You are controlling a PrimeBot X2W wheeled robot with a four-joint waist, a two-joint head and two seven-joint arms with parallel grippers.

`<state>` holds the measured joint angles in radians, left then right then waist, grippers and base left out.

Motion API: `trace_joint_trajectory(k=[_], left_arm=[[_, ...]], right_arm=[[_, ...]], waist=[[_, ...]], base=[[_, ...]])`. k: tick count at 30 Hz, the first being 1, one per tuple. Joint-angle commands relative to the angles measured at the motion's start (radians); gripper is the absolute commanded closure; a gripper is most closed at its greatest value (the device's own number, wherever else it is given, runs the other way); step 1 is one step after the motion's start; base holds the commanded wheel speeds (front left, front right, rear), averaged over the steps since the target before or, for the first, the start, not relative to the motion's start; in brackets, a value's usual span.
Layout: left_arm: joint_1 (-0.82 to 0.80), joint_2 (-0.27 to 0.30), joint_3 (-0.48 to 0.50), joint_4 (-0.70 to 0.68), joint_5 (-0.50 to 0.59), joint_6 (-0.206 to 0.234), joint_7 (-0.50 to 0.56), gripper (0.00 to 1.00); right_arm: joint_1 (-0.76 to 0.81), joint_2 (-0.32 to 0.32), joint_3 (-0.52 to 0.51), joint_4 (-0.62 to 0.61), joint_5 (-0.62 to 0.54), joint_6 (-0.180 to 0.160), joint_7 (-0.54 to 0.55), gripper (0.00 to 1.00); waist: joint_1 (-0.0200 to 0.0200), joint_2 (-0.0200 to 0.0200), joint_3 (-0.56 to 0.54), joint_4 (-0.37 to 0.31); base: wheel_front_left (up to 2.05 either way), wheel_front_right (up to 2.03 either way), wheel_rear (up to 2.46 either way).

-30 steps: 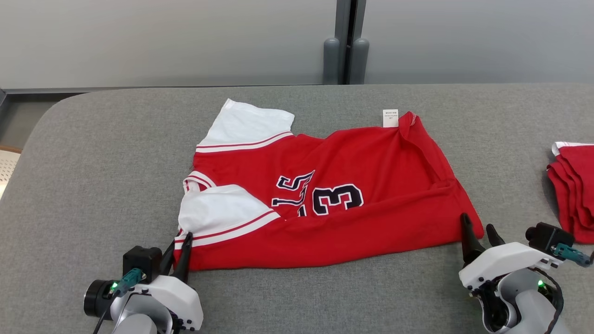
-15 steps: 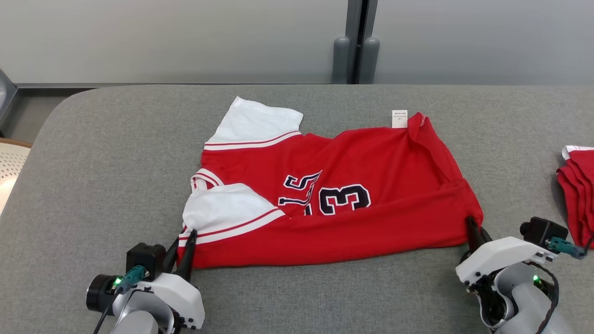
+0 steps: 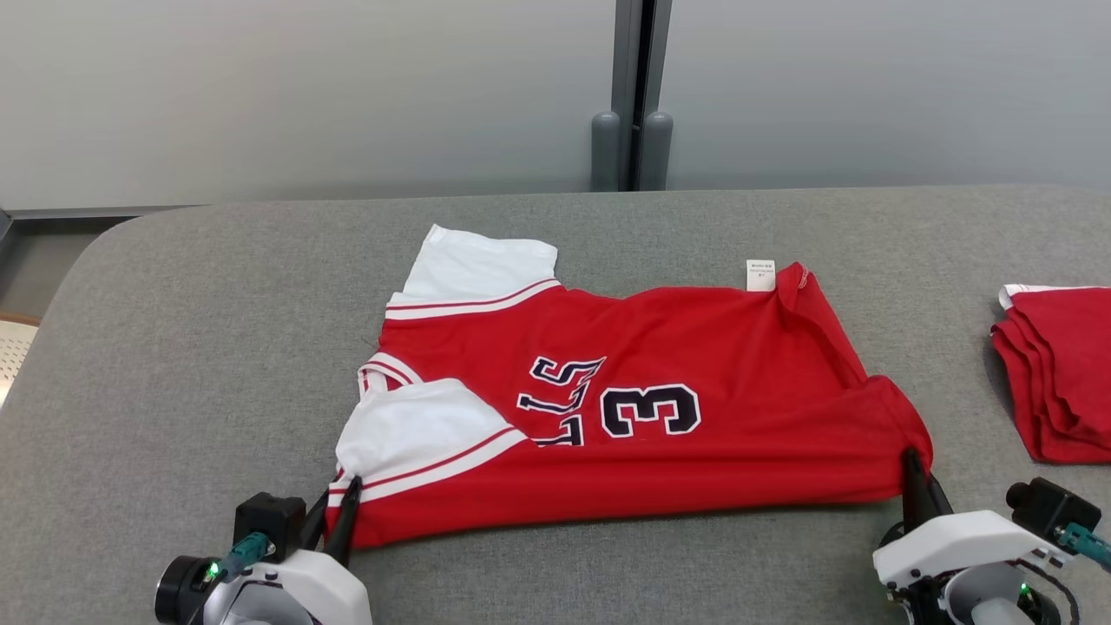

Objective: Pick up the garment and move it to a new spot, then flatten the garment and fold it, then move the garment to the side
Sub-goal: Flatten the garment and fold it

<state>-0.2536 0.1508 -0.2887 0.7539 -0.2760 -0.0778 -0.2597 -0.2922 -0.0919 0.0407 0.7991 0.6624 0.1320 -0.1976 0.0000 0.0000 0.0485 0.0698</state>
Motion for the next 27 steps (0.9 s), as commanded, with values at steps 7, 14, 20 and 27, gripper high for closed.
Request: trace_joint_trajectory(k=[7, 14, 20, 27], left_arm=[[0.074, 0.033, -0.025, -0.005, -0.01, -0.017, 0.022, 1.0], [0.132, 0.042, -0.035, -0.043, -0.029, -0.02, 0.037, 0.74], [0.141, 0.028, -0.015, -0.082, -0.045, 0.012, 0.014, 0.0], [0.136, -0.014, 0.093, -0.297, -0.073, 0.015, -0.006, 0.0]], right_arm=[[0.094, 0.007, 0.007, -0.058, 0.01, -0.002, 0.027, 1.0], [0.132, 0.003, -0.025, -0.074, -0.024, -0.002, 0.06, 0.05], [0.126, 0.003, -0.055, -0.114, -0.068, -0.001, 0.023, 0.0], [0.151, -0.042, 0.018, -0.32, -0.13, -0.001, -0.061, 0.0]], waist=[[0.0, 0.0, -0.03, -0.021], [0.0, 0.0, -0.032, -0.026], [0.0, 0.0, -0.032, -0.022], [0.0, 0.0, -0.015, -0.019]], base=[[0.0, 0.0, 0.0], [0.0, 0.0, 0.0], [0.0, 0.0, 0.0], [0.0, 0.0, 0.0]])
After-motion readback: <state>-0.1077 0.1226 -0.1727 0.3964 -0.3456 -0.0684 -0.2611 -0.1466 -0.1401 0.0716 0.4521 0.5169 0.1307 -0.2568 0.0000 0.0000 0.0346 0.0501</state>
